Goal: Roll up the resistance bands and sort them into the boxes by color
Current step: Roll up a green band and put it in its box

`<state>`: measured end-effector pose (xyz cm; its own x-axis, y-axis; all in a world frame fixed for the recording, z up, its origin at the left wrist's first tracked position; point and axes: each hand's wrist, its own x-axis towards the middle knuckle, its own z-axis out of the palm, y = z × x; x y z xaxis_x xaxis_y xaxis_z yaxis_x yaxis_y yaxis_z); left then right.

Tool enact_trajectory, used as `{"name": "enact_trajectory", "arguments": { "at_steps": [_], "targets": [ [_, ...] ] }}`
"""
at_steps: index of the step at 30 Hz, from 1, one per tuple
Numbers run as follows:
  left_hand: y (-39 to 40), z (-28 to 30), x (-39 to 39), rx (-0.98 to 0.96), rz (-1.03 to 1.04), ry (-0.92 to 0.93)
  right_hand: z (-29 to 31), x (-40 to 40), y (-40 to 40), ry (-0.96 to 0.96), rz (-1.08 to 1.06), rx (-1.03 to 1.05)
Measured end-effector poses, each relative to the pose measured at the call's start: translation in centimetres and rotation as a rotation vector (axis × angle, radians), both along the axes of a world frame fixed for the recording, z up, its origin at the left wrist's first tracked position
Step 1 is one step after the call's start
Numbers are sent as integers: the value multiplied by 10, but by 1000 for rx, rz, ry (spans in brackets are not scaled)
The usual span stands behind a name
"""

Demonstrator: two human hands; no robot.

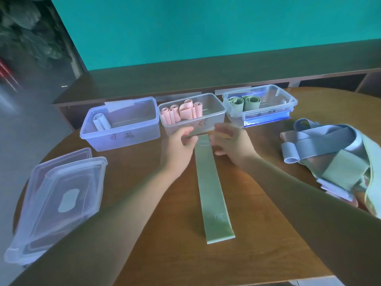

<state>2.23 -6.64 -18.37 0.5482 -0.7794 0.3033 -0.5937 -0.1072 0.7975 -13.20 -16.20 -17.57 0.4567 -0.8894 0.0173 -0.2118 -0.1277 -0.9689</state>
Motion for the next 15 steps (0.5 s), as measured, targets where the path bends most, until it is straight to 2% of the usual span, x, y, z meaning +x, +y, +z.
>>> {"name": "enact_trajectory", "arguments": {
  "at_steps": [3,5,12,15],
  "targets": [
    [15,-16,-3,-3,86,-71,-12,-11,11,54,-77,-54],
    [25,-18,-7,-24,110,-50,-15,-18,20,44,-102,-90],
    [65,-18,-35,42,-94,-179,-21,-47,67,176,48,-330],
    [93,-15,-51,64,-131,-143,-24,-66,88,171,115,-361]
  ]
}}
